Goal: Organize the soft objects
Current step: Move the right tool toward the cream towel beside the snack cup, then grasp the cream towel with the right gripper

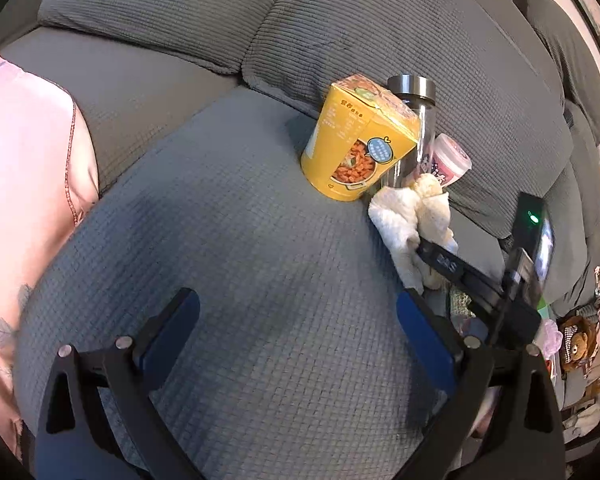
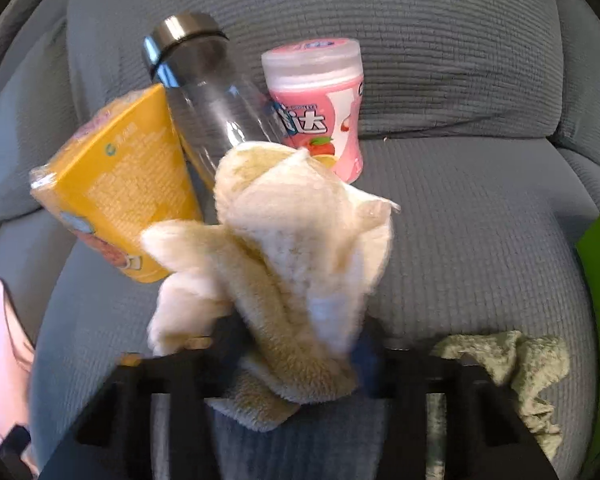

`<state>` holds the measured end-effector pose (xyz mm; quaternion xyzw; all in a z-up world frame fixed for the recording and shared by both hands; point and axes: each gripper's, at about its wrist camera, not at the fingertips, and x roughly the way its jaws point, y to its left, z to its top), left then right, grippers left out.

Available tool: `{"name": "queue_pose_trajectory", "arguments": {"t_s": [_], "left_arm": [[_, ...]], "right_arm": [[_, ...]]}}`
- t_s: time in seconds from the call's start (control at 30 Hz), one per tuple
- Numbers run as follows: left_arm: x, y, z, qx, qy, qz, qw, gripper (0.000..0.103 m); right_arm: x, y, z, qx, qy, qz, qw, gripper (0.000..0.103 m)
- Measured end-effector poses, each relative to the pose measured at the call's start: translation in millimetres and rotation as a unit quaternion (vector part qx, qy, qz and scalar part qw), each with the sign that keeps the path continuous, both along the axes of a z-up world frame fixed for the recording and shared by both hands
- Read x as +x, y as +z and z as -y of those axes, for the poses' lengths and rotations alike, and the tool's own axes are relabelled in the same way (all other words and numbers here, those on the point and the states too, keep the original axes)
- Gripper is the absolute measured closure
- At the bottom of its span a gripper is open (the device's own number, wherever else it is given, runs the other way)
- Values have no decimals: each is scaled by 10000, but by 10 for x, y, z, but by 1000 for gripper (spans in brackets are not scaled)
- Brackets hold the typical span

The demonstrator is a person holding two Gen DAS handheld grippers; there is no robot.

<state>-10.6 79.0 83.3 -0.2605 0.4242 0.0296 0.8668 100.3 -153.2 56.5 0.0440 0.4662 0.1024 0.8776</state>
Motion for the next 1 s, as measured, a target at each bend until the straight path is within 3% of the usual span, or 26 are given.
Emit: {"name": "queue_pose_trajectory", "arguments": {"t_s": [0.13, 0.3, 0.43, 0.6, 0.67, 0.73, 0.9, 1.0], "left_arm": [[11, 3, 49, 69, -63, -50, 9999, 5], [28, -33, 75, 117, -60, -190, 9997, 5], [22, -33, 80, 126, -84, -212, 9997, 6], [21, -77, 167, 183, -233, -319, 9991, 6], [19, -98, 221, 152, -330, -362, 9987, 7], [9, -114, 246, 132, -320, -412, 9985, 7], [6, -152, 405, 33, -580, -396, 9975, 11], [33, -244, 504, -141, -795, -500, 9955, 18]], "right_arm": [[-356, 184, 183, 259, 139, 27, 9996, 71], [-775, 506, 305, 685, 438, -267, 9963, 71], [-1028, 492, 325, 923, 624, -509, 9925, 68], [-984, 244, 134, 554, 746, -953, 9911, 45], [-970, 287, 191, 590, 713, -888, 9917, 32], [-951, 384, 292, 656, 602, -716, 9935, 24], [-862, 582, 510, 1212, 380, -273, 9915, 24], [-838, 478, 495, 1610, 582, -354, 9846, 24]]}}
